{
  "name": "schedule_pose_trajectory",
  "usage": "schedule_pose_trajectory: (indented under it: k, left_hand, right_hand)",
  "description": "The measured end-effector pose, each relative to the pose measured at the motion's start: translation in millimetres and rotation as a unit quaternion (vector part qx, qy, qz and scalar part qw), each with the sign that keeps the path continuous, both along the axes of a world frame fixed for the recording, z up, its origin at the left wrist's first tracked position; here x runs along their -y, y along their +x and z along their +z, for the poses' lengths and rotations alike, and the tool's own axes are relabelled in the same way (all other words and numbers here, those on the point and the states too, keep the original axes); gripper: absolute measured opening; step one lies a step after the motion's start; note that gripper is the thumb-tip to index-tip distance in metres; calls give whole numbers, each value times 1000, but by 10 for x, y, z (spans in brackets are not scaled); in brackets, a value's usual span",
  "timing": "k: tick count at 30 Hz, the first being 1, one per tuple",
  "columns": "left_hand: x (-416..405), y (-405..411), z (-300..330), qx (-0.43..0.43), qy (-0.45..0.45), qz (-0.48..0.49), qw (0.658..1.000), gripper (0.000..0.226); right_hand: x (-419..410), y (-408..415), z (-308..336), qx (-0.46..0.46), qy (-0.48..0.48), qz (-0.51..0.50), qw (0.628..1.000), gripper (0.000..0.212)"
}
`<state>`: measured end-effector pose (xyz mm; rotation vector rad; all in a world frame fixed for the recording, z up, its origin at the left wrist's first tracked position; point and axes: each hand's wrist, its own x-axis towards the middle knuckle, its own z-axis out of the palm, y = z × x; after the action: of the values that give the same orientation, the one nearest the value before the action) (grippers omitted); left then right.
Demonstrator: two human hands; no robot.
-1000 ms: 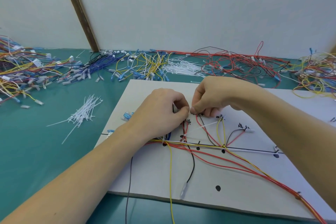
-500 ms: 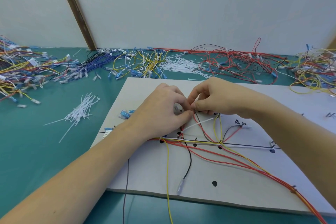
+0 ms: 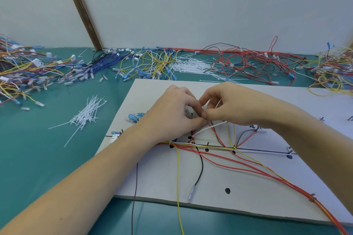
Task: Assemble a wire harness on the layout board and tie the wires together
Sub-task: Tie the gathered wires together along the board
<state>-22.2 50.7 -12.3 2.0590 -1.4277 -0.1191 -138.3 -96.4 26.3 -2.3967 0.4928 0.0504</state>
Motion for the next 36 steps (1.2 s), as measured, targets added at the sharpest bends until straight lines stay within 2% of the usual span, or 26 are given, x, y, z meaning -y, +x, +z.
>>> schedule_pose_trajectory:
  k: [5,9,12,17,21,24,29,33,35,36]
  left_hand:
    - [-35,45,61,-44,6,-23,999,5]
    - [-41,88,67,-95,-45,7,994,13]
    - [-32,93,31,-44,-41,23,998,10]
    - [-19,73,4,-5,-38,18,999,10]
    - [-12,70,5,8,-39,14,999,10]
    - [-25,81,3,10,-38,20,999,11]
    - [-27,115,-8,22,-45,32,998,13]
    - [-32,109,-2,21,-43,29,998,13]
    - [-38,106,4,18,-42,30,998,13]
    - [-41,108,7,16,-45,31,998,12]
  right_hand:
    - [0,-4,-13,2,-16,-5,1000,26]
    - [98,-2,-2,13,-10,2,1000,21]
    - [353,56,82,45,-3,-47,998,8]
    - [815,289,134,58,-63,-133,987,18]
    - [773,742,9,24,-163,-65,984,16]
    - [749,1021,-76,1,-233,-64,970,12]
    - [803,1184,-222,-3,-263,-74,962,9]
    - [884,1176,-299,-5,-272,-45,961,12]
    - [887,1133,-283,33,-251,-38,967,8]
    - [869,1102,-257,82,-230,-37,969,7]
